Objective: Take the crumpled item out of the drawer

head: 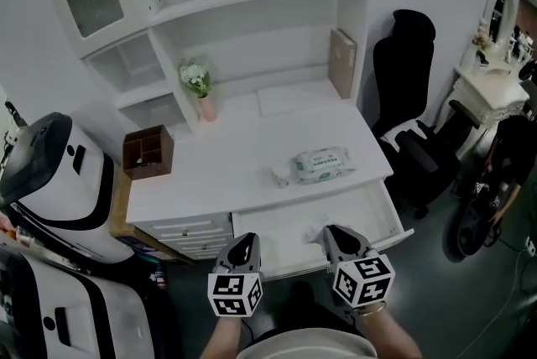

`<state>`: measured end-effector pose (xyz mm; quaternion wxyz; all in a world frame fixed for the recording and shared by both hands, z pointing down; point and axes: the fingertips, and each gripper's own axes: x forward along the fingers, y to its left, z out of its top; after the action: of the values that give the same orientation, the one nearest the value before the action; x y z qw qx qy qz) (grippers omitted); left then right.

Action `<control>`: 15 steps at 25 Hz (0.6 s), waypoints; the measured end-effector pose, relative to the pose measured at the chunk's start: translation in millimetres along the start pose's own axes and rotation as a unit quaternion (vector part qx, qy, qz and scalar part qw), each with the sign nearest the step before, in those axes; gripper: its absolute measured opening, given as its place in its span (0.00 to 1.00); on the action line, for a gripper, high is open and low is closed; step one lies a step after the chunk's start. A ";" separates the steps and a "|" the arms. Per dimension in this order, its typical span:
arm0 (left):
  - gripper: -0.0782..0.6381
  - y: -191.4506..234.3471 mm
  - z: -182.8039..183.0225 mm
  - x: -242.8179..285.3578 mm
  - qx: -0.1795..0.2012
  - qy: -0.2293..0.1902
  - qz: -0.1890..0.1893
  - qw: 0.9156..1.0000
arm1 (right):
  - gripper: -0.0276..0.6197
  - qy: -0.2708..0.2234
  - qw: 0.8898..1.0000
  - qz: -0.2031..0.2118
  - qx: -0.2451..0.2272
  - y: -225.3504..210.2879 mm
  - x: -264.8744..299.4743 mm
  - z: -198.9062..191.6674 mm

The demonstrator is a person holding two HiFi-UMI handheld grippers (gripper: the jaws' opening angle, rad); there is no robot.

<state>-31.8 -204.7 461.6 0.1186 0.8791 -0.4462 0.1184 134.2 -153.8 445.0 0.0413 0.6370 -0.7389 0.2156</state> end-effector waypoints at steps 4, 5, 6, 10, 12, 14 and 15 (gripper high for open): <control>0.12 -2.5 1.1 2.3 0.002 0.000 -0.004 1.000 | 0.07 -0.002 1.000 -0.005 0.001 -1.5 -2.6 0.6; 0.12 -3.3 1.4 2.7 0.002 0.000 -0.005 1.000 | 0.07 -0.003 1.000 -0.006 0.002 -1.8 -3.2 0.8; 0.12 -4.1 1.8 3.1 0.003 0.000 -0.006 1.000 | 0.07 -0.003 1.000 -0.007 0.002 -2.1 -3.7 1.1; 0.12 -6.0 1.9 4.9 0.002 0.000 -0.010 1.000 | 0.07 -0.001 1.000 -0.010 0.003 -3.0 -4.5 0.1; 0.12 -6.0 0.9 5.0 0.002 0.001 -0.011 1.000 | 0.07 0.000 1.000 -0.011 0.004 -3.0 -4.8 -1.2; 0.12 -6.1 0.8 5.6 0.002 0.002 -0.011 1.000 | 0.07 0.001 1.000 -0.012 0.004 -3.4 -4.8 -1.2; 0.12 -6.7 0.7 6.3 0.002 0.002 -0.011 1.000 | 0.07 0.001 1.000 -0.013 0.004 -4.1 -5.1 -1.1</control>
<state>-22.7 -205.9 462.1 0.1192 0.8842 -0.4356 0.1195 138.8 -149.1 445.4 0.0427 0.6464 -0.7298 0.2186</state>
